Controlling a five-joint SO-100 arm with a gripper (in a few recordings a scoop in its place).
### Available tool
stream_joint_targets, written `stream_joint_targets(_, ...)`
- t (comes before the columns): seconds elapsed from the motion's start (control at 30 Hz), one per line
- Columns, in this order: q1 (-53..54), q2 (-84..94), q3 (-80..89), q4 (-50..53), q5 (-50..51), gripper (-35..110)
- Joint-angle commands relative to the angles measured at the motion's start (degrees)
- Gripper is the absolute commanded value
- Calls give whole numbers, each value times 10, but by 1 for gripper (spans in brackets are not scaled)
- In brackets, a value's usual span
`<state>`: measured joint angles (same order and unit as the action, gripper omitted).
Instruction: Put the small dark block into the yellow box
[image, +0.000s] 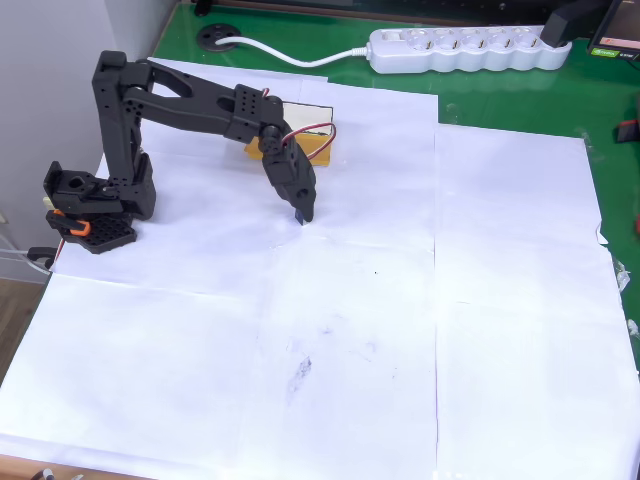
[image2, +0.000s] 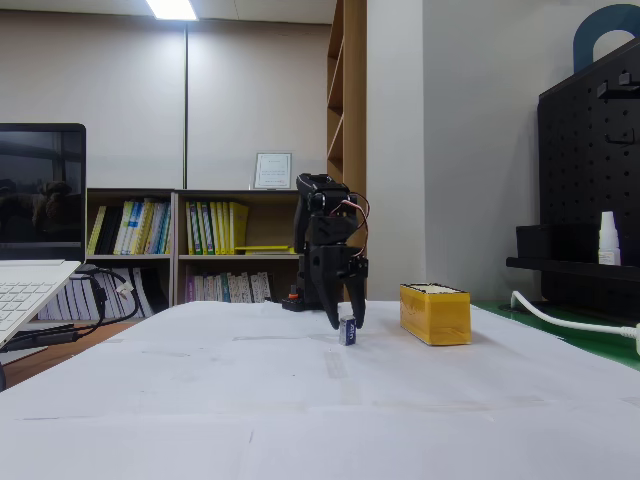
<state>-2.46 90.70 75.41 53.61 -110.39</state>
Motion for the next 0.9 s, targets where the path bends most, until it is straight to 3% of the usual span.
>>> stream_joint_targets(0.0,-13,-6,48,-4,-68,11)
stream_joint_targets(0.43,-21,-5,51,-4,-51,0)
stream_joint_targets(0.77,-18,-30,56,2,-8,0)
stream_joint_targets(0.87,-21,-60,96,58,33,0)
